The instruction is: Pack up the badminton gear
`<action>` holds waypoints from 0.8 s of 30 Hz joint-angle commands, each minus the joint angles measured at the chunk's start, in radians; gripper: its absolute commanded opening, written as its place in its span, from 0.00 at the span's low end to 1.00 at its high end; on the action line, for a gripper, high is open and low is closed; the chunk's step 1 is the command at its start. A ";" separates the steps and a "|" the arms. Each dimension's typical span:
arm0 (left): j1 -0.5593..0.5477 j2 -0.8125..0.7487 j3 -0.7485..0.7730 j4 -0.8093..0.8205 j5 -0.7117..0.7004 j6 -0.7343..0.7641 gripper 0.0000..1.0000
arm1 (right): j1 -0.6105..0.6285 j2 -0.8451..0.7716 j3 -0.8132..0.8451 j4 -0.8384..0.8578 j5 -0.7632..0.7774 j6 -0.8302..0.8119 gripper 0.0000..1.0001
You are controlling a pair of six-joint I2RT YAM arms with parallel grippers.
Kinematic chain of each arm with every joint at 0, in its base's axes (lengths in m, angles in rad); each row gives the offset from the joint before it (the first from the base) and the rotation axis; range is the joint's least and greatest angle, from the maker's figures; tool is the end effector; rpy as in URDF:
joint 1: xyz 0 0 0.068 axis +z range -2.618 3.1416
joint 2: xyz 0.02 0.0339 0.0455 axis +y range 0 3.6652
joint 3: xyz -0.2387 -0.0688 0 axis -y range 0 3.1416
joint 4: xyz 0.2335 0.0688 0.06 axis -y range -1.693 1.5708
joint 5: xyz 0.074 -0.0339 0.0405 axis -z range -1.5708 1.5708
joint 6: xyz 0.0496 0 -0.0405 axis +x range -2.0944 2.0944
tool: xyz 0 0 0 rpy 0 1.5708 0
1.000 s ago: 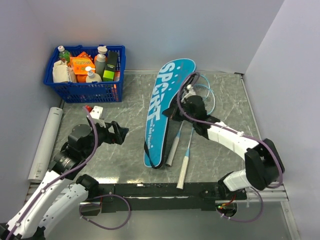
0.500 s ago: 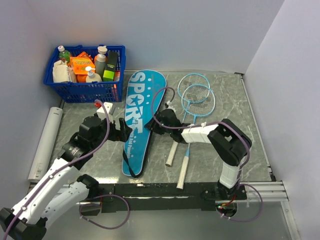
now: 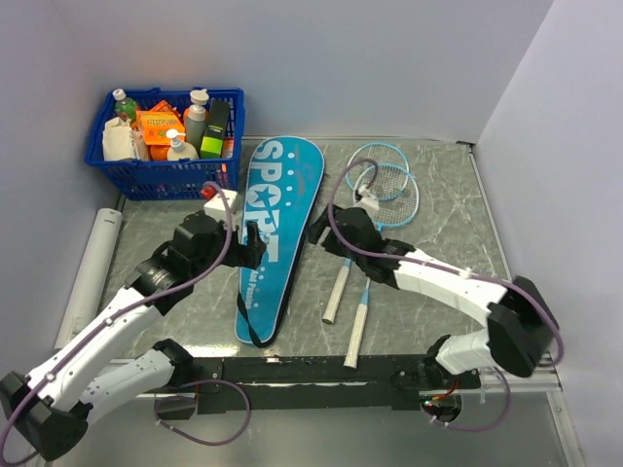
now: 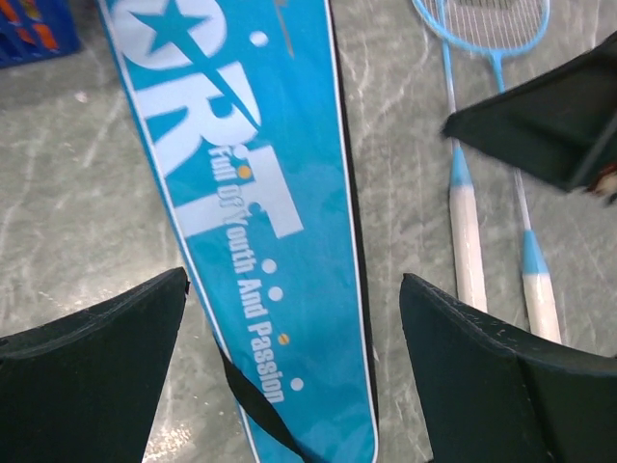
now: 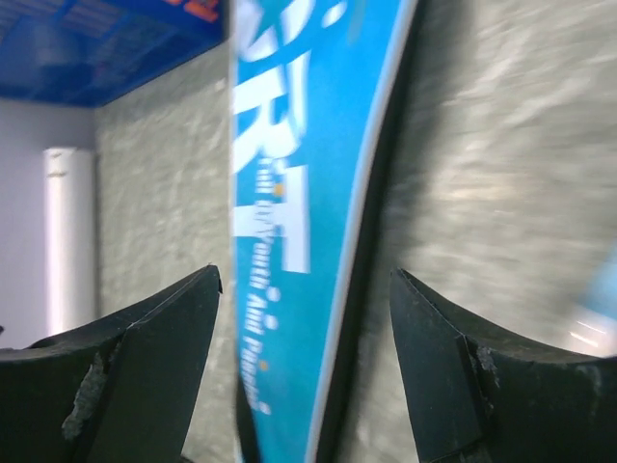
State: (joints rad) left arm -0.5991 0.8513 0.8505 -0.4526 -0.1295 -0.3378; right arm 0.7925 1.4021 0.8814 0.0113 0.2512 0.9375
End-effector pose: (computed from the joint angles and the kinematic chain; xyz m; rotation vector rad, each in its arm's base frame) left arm 0.1745 -0.1114 0.2989 0.1846 2.0426 -0.4598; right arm 0.2327 0.2184 0.2252 0.3156 2.1394 0.7866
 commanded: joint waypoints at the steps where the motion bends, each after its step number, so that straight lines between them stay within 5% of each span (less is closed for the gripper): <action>1: -0.071 0.102 0.062 0.022 -0.006 -0.014 0.96 | -0.010 -0.153 -0.039 -0.263 0.135 -0.058 0.79; 9: -0.336 0.373 0.125 0.022 -0.209 -0.041 0.96 | -0.010 -0.357 -0.154 -0.353 0.140 -0.108 0.79; 15: -0.378 0.572 0.096 0.045 -0.335 -0.217 0.96 | -0.013 -0.497 -0.243 -0.389 0.160 -0.108 0.80; 24: -0.430 0.715 0.145 -0.014 -0.420 -0.262 0.96 | -0.016 -0.566 -0.323 -0.378 0.137 -0.108 0.82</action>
State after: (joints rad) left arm -0.9985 1.5253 0.9489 -0.4469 -0.4744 -0.5495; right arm 0.7826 0.8543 0.5785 -0.3691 0.3801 0.8425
